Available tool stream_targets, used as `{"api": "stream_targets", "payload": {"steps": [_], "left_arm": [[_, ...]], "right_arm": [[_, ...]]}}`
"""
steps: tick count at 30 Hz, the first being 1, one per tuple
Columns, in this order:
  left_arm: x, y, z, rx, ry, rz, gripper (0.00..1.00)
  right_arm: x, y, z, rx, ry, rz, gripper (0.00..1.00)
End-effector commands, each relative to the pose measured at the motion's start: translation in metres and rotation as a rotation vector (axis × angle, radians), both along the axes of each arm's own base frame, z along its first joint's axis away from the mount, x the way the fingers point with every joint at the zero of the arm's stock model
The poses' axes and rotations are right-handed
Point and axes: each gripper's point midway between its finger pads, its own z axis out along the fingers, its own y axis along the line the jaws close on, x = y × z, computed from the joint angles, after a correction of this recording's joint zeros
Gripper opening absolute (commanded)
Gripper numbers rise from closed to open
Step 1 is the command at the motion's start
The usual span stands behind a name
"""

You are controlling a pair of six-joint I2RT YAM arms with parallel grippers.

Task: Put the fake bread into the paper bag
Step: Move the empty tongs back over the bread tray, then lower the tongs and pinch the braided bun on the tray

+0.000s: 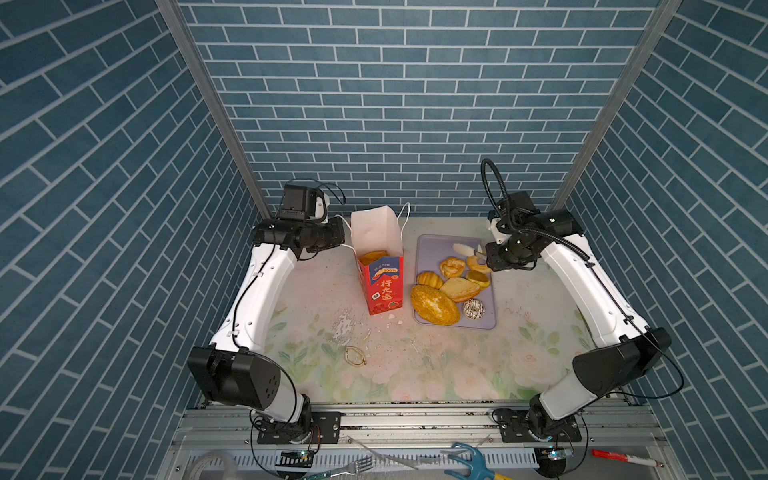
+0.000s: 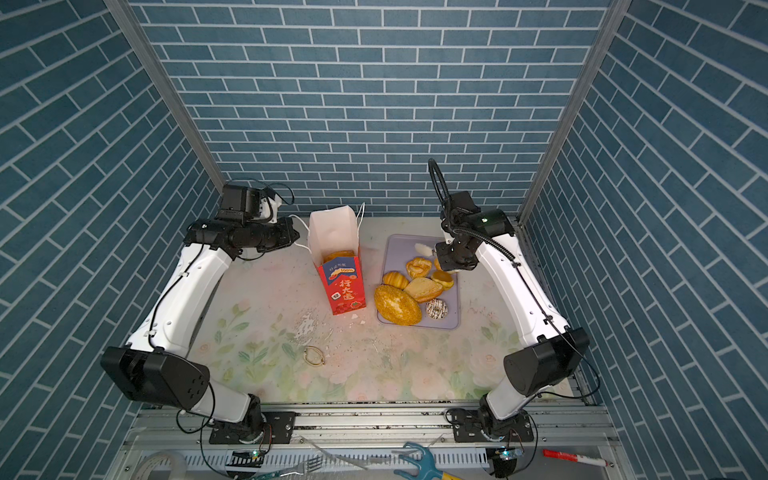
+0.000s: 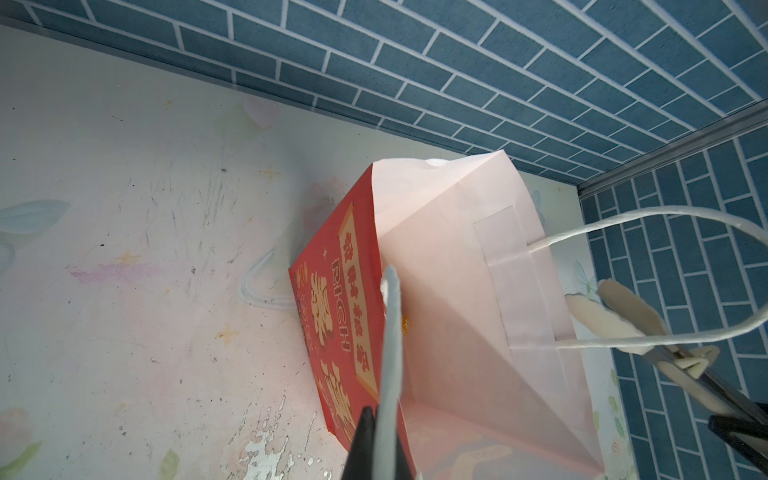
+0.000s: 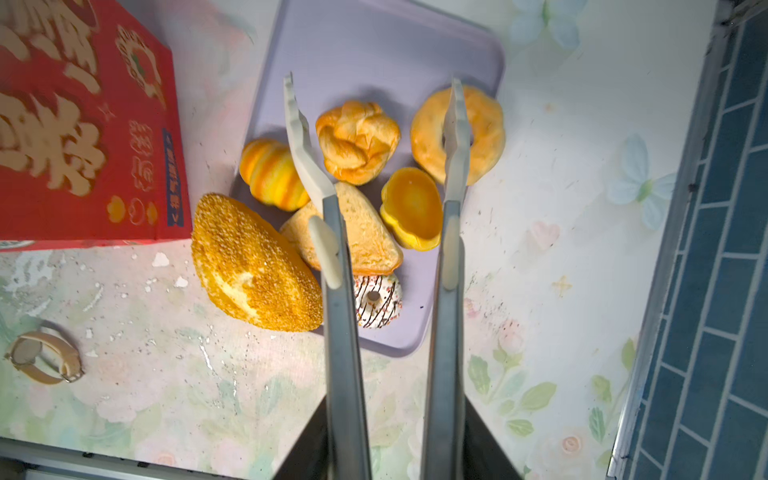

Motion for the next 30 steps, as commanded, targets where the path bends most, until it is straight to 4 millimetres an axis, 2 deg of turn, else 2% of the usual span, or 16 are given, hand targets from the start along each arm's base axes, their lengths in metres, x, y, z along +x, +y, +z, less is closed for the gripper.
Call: {"api": "stream_targets", "payload": {"steps": [1, 12, 22, 30], "left_arm": [[-0.003, 0.003, 0.007, 0.012, -0.015, -0.003, 0.0], [-0.004, 0.006, 0.007, 0.021, -0.014, 0.009, 0.0], [-0.003, 0.007, 0.004, 0.03, -0.008, 0.014, 0.0], [-0.002, 0.007, 0.004, 0.029, -0.009, 0.017, 0.0]], "right_arm": [[0.008, 0.012, -0.01, 0.043, 0.013, -0.002, 0.43], [0.034, 0.02, -0.056, -0.015, 0.079, 0.013, 0.47], [0.052, 0.038, -0.078, 0.016, 0.112, 0.043, 0.46], [0.054, 0.045, -0.093, 0.011, 0.159, 0.061, 0.46]]}}
